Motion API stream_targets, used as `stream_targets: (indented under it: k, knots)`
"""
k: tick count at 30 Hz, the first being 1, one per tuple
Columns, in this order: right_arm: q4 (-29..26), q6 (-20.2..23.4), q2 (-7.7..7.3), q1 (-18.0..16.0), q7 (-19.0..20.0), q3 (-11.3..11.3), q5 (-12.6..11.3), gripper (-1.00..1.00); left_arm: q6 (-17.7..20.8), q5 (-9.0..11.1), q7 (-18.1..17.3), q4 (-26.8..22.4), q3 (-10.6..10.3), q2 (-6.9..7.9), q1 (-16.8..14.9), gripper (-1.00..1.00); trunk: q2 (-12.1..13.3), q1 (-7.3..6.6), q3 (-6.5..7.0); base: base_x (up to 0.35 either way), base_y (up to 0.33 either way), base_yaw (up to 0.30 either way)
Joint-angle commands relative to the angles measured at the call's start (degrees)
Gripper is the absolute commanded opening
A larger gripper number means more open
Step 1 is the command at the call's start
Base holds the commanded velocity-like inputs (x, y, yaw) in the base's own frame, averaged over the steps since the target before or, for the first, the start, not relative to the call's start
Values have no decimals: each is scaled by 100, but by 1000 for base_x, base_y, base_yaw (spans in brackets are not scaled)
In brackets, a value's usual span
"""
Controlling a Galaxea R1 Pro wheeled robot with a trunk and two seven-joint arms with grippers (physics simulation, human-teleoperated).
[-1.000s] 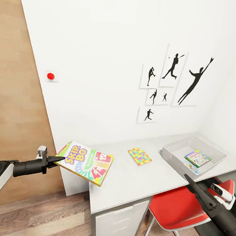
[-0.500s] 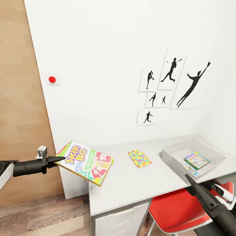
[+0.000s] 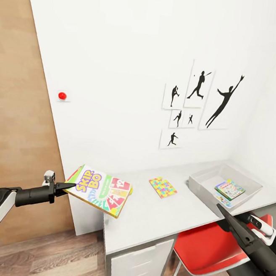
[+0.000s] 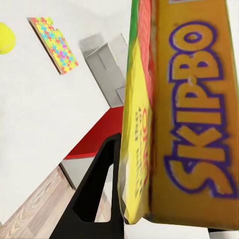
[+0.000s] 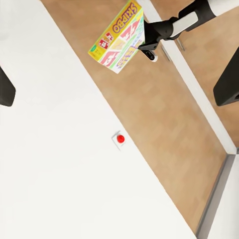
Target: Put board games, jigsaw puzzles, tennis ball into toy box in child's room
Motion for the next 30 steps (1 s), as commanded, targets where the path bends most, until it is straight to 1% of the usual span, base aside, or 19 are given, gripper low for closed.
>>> stream_targets:
  k: [1,6,20,25,30]
  knots:
    - [0,59,-5,-5,3,-4,-19,100,23,1,-3,-1,1,1,-5,-100,-13,4,-13,0,0,0]
    - [0,100,-32,-5,-10,-8,-19,100,24,5,-3,-1,0,2,-5,-100,-13,4,-13,0,0,-33]
    - [0,125,-47,-5,-12,-6,-19,100,23,7,-3,-1,1,0,-5,-100,-13,4,-80,0,0,-116]
    - [-8,116,-19,-5,-19,-30,-23,100,22,4,-3,-1,1,2,-5,-100,-13,4,-91,0,0,-26]
    - [-15,121,-23,-5,-18,-42,-26,100,24,7,-3,-1,1,6,-5,-100,-13,4,-102,0,0,-5]
